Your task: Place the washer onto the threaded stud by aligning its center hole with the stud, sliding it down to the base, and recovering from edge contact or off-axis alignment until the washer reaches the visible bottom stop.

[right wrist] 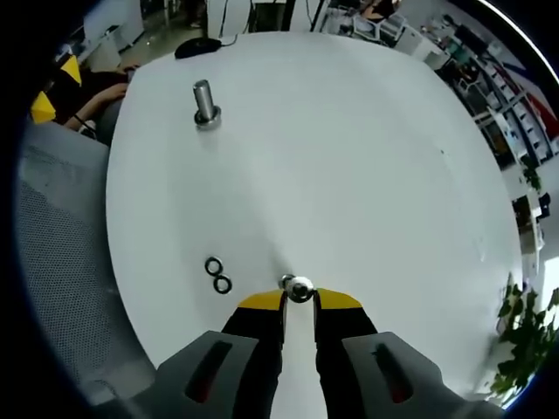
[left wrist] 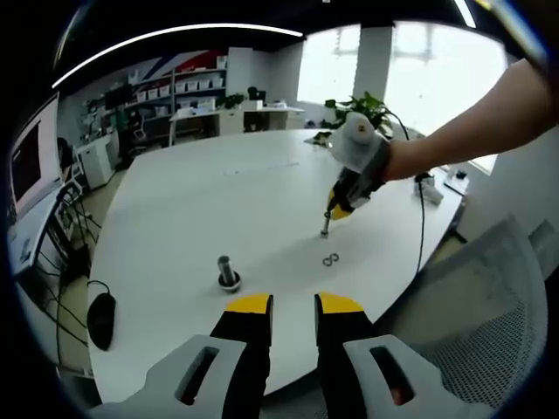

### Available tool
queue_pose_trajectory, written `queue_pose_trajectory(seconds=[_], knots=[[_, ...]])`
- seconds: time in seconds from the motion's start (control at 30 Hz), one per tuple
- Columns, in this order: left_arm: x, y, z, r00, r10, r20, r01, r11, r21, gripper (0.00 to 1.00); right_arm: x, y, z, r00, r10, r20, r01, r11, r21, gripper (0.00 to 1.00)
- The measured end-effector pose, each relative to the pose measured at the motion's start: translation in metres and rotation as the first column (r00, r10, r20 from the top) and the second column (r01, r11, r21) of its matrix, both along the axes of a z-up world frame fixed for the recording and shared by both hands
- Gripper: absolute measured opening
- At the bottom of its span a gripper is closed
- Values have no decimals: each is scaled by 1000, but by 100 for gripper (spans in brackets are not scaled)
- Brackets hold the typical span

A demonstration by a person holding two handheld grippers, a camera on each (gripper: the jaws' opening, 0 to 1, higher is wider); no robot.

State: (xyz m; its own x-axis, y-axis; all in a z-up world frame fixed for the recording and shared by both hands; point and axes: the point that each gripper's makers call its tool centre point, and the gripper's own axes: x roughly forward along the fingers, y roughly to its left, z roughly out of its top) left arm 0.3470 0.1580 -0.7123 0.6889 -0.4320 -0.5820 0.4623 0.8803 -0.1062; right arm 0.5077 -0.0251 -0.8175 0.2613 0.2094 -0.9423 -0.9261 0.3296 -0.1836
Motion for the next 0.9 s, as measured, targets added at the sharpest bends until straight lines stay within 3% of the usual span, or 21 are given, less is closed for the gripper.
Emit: queue_pose_trajectory(seconds=[0.5,0.9], knots=[[-1,2,-3,1000,9,-16,-9,1000,4,16,-5,-5,-38,994,-80,-79,81,997,7,14],[0,5,-5,1000,21,-22,-21,1000,12,16,-6,-8,-37,991,-104,-89,106,994,19,14]])
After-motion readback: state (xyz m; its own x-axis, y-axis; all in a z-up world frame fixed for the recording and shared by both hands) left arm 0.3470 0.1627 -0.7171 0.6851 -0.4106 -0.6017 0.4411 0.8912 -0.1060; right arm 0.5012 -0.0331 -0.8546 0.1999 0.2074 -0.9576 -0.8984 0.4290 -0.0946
